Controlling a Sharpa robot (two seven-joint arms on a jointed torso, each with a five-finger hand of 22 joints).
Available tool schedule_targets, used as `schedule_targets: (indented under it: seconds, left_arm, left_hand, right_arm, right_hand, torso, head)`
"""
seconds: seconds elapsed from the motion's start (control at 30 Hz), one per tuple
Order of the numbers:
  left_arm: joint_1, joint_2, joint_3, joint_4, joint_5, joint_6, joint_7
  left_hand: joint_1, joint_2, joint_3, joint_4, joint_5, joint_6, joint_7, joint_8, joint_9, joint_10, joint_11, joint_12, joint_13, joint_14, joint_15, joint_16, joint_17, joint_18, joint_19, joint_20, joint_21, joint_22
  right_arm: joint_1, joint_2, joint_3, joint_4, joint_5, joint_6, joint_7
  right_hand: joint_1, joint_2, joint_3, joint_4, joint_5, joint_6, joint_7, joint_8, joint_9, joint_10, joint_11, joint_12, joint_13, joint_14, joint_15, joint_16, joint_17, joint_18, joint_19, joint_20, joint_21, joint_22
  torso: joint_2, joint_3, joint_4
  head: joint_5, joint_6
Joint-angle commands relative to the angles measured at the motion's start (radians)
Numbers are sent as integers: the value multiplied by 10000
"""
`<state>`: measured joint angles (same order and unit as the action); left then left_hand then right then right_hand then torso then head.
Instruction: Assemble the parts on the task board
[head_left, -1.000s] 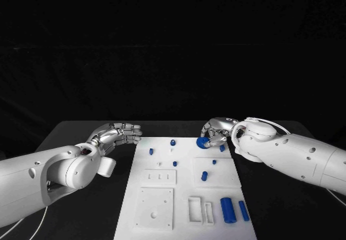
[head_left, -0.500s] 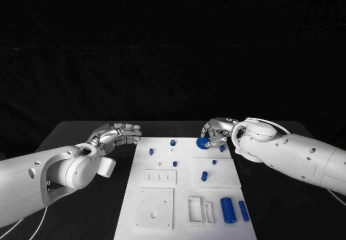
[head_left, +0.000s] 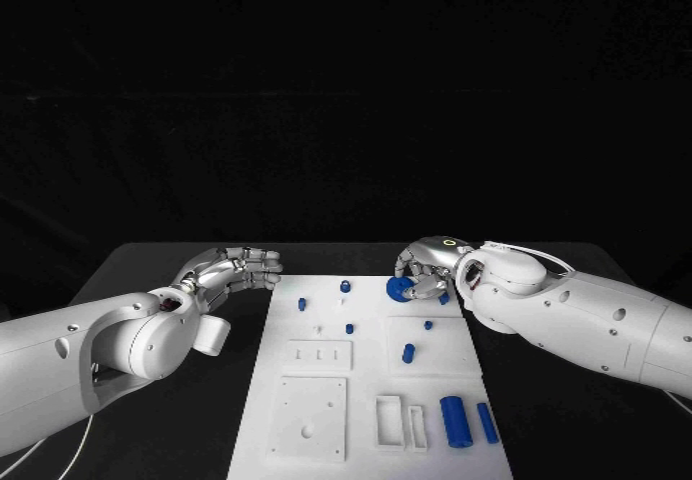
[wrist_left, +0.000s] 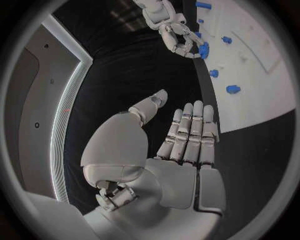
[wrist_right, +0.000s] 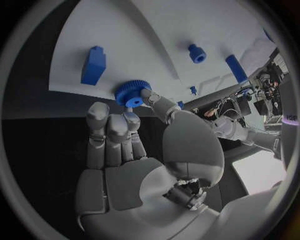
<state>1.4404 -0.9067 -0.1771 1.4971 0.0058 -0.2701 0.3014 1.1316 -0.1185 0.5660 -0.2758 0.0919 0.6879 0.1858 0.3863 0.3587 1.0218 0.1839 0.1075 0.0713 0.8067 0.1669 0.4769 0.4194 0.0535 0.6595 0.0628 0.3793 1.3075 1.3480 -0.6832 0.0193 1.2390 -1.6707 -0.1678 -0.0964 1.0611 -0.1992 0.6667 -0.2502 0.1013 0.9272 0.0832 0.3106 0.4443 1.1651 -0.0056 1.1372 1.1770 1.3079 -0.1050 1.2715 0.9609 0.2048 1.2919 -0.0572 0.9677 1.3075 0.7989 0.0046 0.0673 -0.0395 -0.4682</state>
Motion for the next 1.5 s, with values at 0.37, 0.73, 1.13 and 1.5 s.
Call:
schedule_targets:
  seconds: [0.37, 0.73, 1.13, 1.5]
  left_arm:
    - [20, 29, 6, -7, -37, 139, 77]
    - [20, 49, 5, -17, -37, 135, 74]
    - [20, 62, 5, -1, -37, 145, 74]
    - [20, 87, 6, -6, -37, 162, 71]
  left_hand:
    - [-24, -40, 37, 5, -17, -36, 314, -55, 19, -26, 1, -66, -5, -57, -15, 66, -14, 117, -76, 13, 47, 208]
    - [-21, -40, 40, 2, -14, -36, 314, -55, 22, -26, 1, -67, -5, -57, -16, 68, -17, 118, -77, 13, 48, 208]
    - [-22, -39, 40, 1, -13, -36, 314, -55, 23, -27, 2, -68, -5, -58, -16, 70, -18, 118, -78, 13, 49, 208]
    - [-21, -37, 41, 1, -11, -36, 314, -55, 24, -27, 1, -68, -4, -59, -15, 71, -20, 118, -79, 13, 49, 208]
  right_arm:
    - [-52, -336, -37, 1155, -1385, -994, -874]
    - [-35, -271, -35, 1856, -1879, -1596, -992]
    - [-37, 483, -179, 1858, -2334, -1820, -1121]
    - [-83, 1120, -449, 1382, -2409, -1828, -1093]
  right_hand:
    - [-96, -301, 246, 564, -494, 793, 182, 93, 107, 459, -46, 497, 444, 2, -123, 21, 119, 570, 161, -119, 143, 181]
    - [68, -589, 500, 883, -509, 812, 164, 109, 148, 491, -65, 485, 456, 13, -142, 18, 174, 570, 223, -186, 227, 183]
    - [126, -689, 614, 1032, -504, 815, 168, 106, 157, 489, -60, 448, 436, 21, -135, 3, 186, 570, 238, -192, 261, 184]
    - [170, -713, 684, 1093, -489, 810, 171, 99, 157, 473, -58, 410, 409, 27, -132, -7, 189, 570, 239, -191, 271, 181]
  torso:
    - [-6, 15, -20]
    - [3, 16, 0]
    - [15, -4, 16]
    - [50, -35, 117]
  head:
    - [59, 58]
    - [68, 113]
    - [171, 118]
    - [186, 60]
